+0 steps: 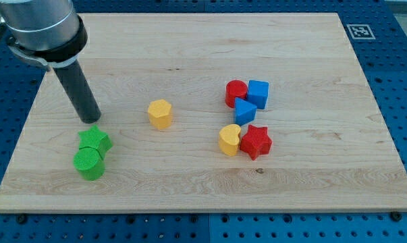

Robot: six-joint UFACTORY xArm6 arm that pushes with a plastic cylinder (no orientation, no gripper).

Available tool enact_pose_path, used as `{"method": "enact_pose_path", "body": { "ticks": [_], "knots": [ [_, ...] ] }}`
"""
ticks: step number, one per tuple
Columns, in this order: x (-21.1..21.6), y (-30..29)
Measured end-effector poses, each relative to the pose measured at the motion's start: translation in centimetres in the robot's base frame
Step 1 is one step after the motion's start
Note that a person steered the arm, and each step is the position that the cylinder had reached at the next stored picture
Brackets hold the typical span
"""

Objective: Place arm left to the yellow hexagon

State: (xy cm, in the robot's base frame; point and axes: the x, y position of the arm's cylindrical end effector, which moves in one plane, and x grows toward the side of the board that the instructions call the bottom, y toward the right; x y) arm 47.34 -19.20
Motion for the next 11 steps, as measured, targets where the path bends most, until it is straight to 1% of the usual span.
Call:
{"method": "enact_pose_path", "body": {
  "ticks": [11],
  "knots": [
    [0.0,4.3]
  ]
}}
